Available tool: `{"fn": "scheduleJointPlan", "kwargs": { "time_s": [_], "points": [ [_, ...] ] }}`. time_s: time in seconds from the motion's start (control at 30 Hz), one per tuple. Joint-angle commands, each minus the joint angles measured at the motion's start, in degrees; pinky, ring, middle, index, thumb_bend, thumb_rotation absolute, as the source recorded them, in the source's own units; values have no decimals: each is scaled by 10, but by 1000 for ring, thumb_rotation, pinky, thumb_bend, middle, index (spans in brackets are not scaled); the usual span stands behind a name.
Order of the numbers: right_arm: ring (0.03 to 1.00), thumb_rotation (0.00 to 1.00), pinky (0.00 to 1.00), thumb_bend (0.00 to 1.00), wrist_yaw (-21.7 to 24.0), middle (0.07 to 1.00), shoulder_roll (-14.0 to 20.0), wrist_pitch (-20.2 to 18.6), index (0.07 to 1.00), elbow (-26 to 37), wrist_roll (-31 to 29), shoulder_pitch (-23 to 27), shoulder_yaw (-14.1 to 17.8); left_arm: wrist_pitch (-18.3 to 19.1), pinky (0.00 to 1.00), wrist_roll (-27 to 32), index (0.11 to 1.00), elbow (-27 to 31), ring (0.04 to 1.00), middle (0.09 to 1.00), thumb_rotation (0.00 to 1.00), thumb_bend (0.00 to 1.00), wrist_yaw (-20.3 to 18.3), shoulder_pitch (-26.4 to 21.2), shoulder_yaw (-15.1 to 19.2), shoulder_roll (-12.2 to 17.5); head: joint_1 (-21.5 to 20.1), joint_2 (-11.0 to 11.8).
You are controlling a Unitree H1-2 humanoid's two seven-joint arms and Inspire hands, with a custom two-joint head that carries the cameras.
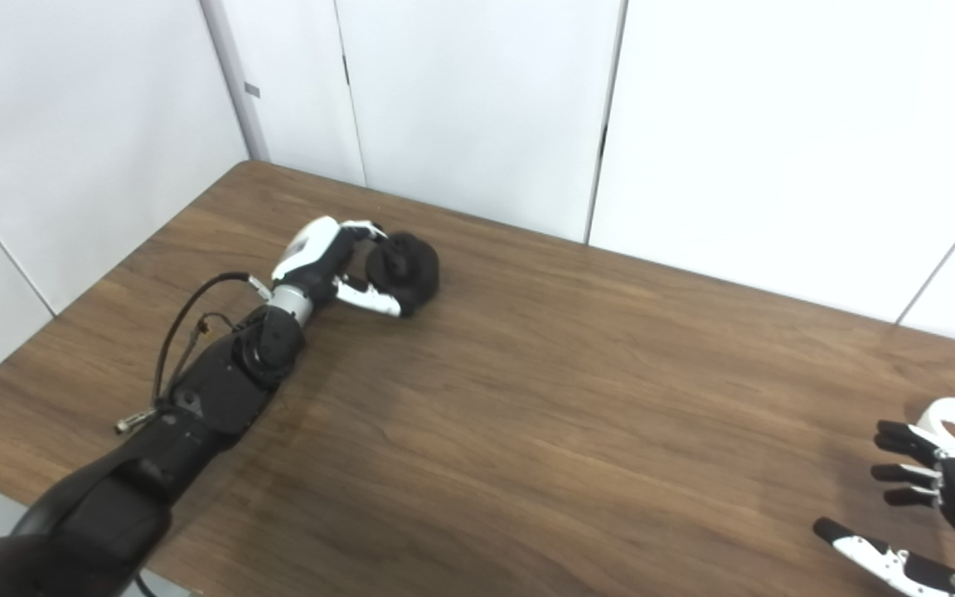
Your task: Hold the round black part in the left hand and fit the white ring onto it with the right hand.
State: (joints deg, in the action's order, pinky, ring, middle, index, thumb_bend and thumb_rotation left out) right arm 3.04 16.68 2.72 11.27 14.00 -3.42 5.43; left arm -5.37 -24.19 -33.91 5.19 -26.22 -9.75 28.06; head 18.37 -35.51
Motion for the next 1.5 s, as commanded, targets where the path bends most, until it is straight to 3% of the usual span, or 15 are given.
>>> {"fn": "scheduleJointPlan", "kwargs": {
  "time_s": [0.0,0.1,0.27,0.57,0.83,1.17,1.47],
  "points": [
    [649,12,559,663,-2,743,9,5,750,18,-5,20,3,-19,838,10,492,15,958,890,75,521,-47,-8,-18,-5,-1,1],
    [646,24,555,658,-1,743,7,-3,750,21,-1,22,3,-15,852,11,493,33,966,898,78,520,-83,-2,-36,-13,-1,1],
    [635,31,544,651,0,740,8,0,748,20,0,26,1,-33,834,5,492,52,952,888,78,520,-105,8,-62,-26,-9,1],
    [641,39,552,655,-2,742,3,-4,748,26,1,23,0,-75,950,16,491,94,993,919,75,521,-167,20,-108,-40,-28,-6],
    [636,100,547,658,-7,741,-3,-8,750,33,7,21,-1,-87,920,16,491,155,1000,929,78,520,-219,40,-156,-57,-58,-15],
    [633,132,537,646,-16,740,-7,7,747,25,20,21,-3,-115,816,-4,490,192,984,906,80,519,-245,55,-215,-93,-67,-22],
    [638,144,538,638,-18,742,-9,-5,750,36,25,22,-7,-133,799,-23,491,205,979,911,82,518,-254,63,-255,-111,-86,-32]
  ]
}}
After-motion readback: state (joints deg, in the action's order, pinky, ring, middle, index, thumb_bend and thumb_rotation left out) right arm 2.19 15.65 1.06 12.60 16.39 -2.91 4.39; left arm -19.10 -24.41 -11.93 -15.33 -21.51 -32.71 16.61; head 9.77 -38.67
